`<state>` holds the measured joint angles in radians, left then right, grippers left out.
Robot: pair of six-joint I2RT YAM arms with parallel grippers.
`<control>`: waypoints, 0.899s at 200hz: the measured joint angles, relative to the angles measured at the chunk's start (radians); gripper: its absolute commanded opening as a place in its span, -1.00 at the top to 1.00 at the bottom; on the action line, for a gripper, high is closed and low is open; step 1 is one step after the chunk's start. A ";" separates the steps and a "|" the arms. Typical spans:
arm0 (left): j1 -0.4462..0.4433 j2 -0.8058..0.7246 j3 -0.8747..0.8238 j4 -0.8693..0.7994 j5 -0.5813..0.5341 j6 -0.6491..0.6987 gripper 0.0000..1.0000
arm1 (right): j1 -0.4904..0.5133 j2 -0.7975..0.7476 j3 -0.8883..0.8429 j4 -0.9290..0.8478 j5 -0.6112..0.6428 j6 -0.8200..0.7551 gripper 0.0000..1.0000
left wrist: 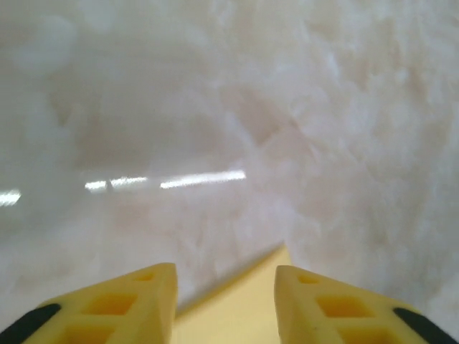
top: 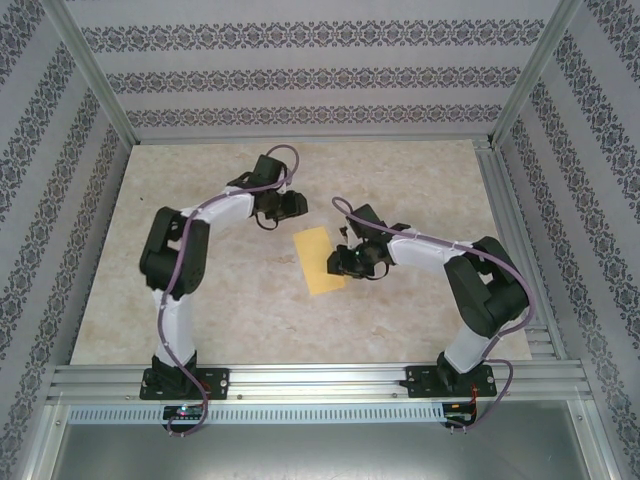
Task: Fold a paper plane with a square sheet of paper (pick it up from the middle)
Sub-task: Fold the triangle a second time at the center of the table.
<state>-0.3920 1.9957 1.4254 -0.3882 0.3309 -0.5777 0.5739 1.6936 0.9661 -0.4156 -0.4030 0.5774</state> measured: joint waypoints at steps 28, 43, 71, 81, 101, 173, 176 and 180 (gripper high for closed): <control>0.000 -0.192 -0.180 0.026 -0.002 -0.031 -0.26 | 0.002 -0.027 0.095 -0.028 0.070 -0.030 0.08; 0.000 -0.269 -0.278 0.039 -0.001 -0.050 -0.35 | 0.003 -0.024 0.123 -0.045 0.109 -0.044 0.09; -0.001 -0.363 -0.438 0.047 0.001 -0.092 -0.40 | 0.024 0.012 0.137 -0.074 0.145 -0.057 0.16; -0.002 -0.389 -0.486 0.050 0.004 -0.109 -0.41 | 0.041 0.033 0.137 -0.083 0.148 -0.056 0.20; -0.008 -0.428 -0.553 0.052 0.008 -0.137 -0.42 | 0.074 0.077 0.137 -0.094 0.148 -0.055 0.23; -0.060 -0.481 -0.633 0.071 0.022 -0.208 -0.45 | 0.137 0.127 0.102 -0.093 0.145 0.008 0.19; -0.061 -0.481 -0.634 0.072 0.022 -0.211 -0.46 | 0.138 0.127 0.103 -0.094 0.144 0.008 0.19; -0.062 -0.481 -0.636 0.073 0.023 -0.213 -0.46 | 0.140 0.127 0.103 -0.094 0.141 0.011 0.19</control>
<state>-0.4538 1.5146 0.7898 -0.3149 0.3534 -0.7906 0.7139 1.8206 1.0687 -0.5098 -0.2619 0.5888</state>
